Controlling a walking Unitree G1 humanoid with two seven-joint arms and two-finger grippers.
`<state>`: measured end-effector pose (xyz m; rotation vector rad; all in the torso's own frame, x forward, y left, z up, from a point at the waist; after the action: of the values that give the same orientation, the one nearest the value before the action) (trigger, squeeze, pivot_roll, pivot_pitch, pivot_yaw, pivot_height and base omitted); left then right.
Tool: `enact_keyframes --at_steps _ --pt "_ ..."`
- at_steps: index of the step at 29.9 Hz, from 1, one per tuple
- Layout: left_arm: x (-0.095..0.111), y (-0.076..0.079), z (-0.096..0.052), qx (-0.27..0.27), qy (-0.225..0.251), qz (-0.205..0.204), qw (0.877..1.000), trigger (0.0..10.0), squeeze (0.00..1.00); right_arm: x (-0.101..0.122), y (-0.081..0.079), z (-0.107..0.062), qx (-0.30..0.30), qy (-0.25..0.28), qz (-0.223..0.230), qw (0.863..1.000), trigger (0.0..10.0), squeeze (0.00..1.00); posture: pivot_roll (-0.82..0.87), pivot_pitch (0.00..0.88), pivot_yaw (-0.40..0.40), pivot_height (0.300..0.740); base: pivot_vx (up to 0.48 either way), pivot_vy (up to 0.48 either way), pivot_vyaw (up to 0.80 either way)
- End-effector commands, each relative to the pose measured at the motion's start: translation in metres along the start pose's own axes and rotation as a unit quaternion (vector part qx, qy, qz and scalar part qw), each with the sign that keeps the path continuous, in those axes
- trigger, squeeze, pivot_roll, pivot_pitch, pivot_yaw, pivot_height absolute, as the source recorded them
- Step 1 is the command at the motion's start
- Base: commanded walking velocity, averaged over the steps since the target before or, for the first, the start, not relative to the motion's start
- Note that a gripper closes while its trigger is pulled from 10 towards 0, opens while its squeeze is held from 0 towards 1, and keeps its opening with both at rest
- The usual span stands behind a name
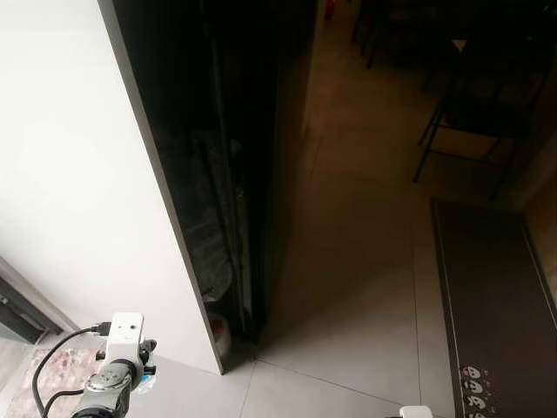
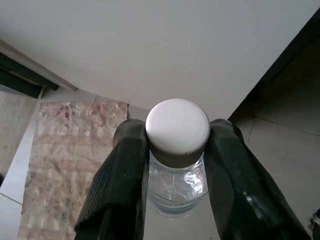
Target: Restocking fridge
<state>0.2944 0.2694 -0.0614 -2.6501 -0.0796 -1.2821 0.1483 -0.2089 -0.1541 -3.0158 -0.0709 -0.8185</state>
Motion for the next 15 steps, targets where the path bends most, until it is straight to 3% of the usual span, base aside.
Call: enact_keyframes --at_steps 1,15 --pt "0.0004 0.0029 0.0003 -0.002 0.0 0.004 1.0 10.0 0.0 -0.0007 0.0031 -0.0007 -0.005 0.001 0.007 1.0 10.0 0.0 0.03 0.0 -0.008 0.74 0.0 -0.431 0.0" --pt "0.0083 0.0077 0.0019 -0.009 0.011 0.007 1.0 10.0 0.0 -0.0006 0.0017 -0.0004 -0.002 0.0 0.007 1.0 10.0 0.0 0.03 0.0 -0.004 0.74 0.0 -0.392 0.0"
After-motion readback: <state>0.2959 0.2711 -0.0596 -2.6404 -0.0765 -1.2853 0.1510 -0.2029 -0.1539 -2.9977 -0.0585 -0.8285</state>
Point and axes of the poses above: a point about 5 cm out from each wrist's last joint towards the gripper, its own z axis pointing out of the wrist towards the gripper, its own x axis along the axis of the wrist's last joint, y = z × x, the point moved 6 cm from there along z, pointing out of the wrist towards the gripper, and after that the axes turned 3 degrees about -z, right-handed, at the moved point
